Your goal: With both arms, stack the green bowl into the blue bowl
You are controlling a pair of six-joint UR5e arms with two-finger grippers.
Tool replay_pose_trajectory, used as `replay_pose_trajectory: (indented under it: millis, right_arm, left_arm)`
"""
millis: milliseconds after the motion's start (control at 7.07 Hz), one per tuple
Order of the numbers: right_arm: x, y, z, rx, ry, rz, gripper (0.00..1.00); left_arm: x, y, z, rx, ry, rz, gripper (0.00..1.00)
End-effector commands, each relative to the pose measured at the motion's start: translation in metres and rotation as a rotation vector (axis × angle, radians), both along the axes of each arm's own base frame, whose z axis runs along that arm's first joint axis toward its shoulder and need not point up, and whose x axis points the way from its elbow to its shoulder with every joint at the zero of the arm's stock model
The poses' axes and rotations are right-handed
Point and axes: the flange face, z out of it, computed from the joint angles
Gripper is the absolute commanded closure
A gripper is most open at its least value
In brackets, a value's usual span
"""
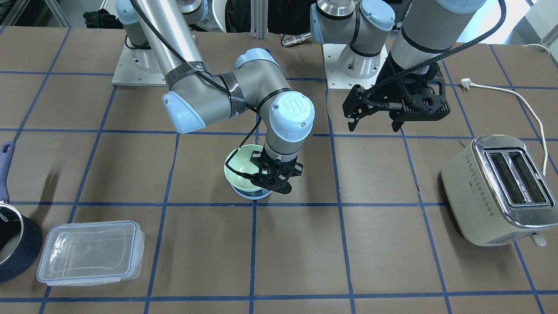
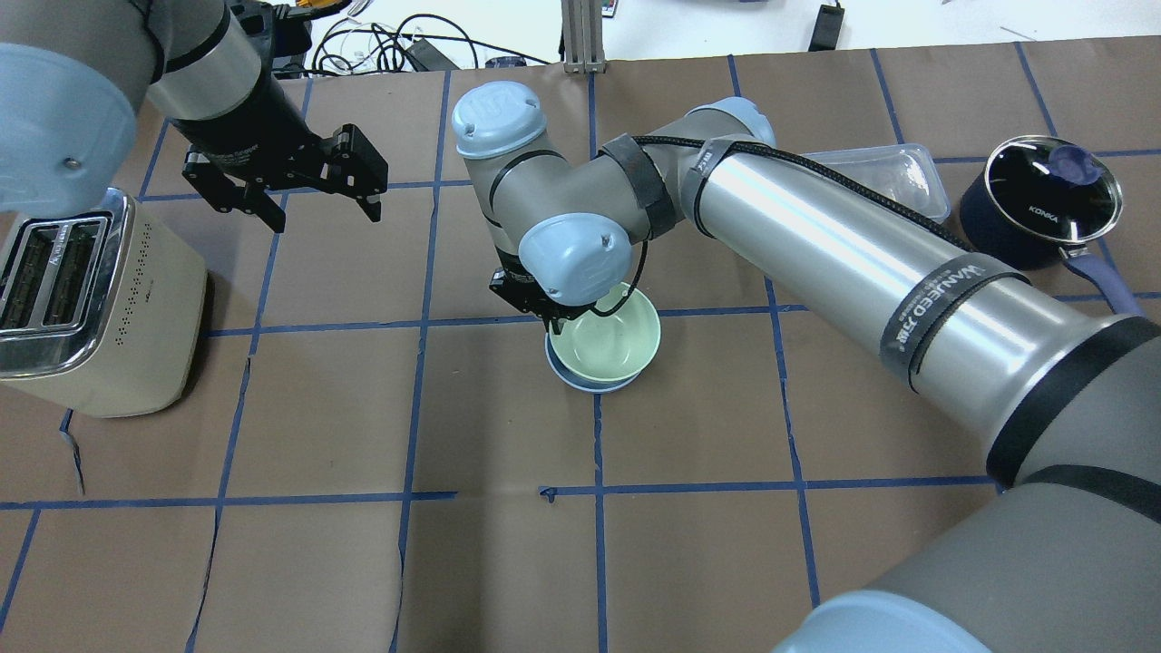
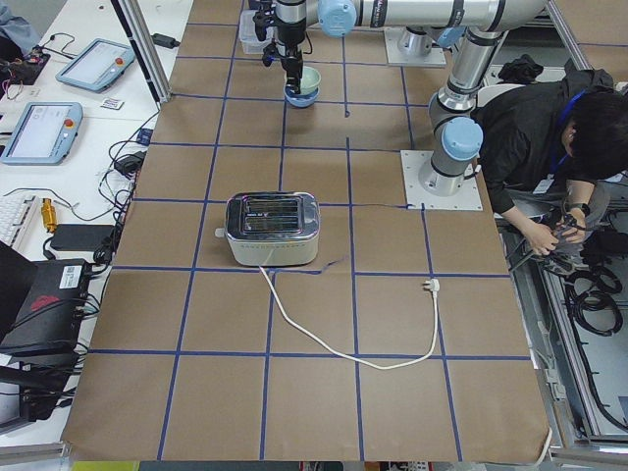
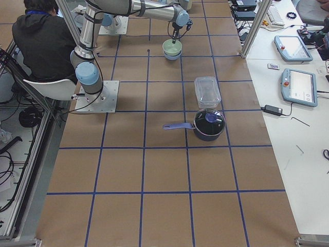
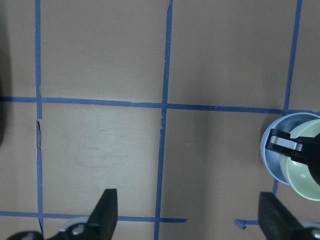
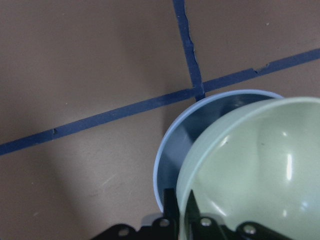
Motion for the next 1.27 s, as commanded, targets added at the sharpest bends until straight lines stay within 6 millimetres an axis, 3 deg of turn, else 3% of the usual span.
replay_pose_trajectory:
  millis: [0,142,283,708,849,1132]
  right_arm:
    - [0.003,-0.009,0.018,-0.036,-0.013,0.0,0.0]
    - [0.002,-0.017,0.03,-0.056,-0.017,0.003,0.0]
    - [-0.013,-0.032,0.053,-0.077,-0.026,-0.019,0.0]
    - [-0.167,-0.083,0.129,-0.084,-0.046,0.04,0.0]
    - [-0.207,-0.081,0.142,-0.056,-0.043,0.001,0.0]
    - [-0.273,-0.046,0.175,-0.05,-0.024,-0.026,0.0]
  left_arm:
    - [0.001,0.001,-0.004,0.008,-0.001,0.0,0.0]
    - [0.001,0.0,-0.003,0.005,0.001,0.0,0.0]
    - [0.001,0.001,-0.002,0.004,0.001,0.0,0.0]
    - [0.001,0.0,0.0,-0.001,0.001,0.0,0.0]
    - [0.001,0.0,0.004,-0.008,0.001,0.0,0.0]
    - [0.001,-0.004,0.003,-0.007,-0.001,0.003,0.0]
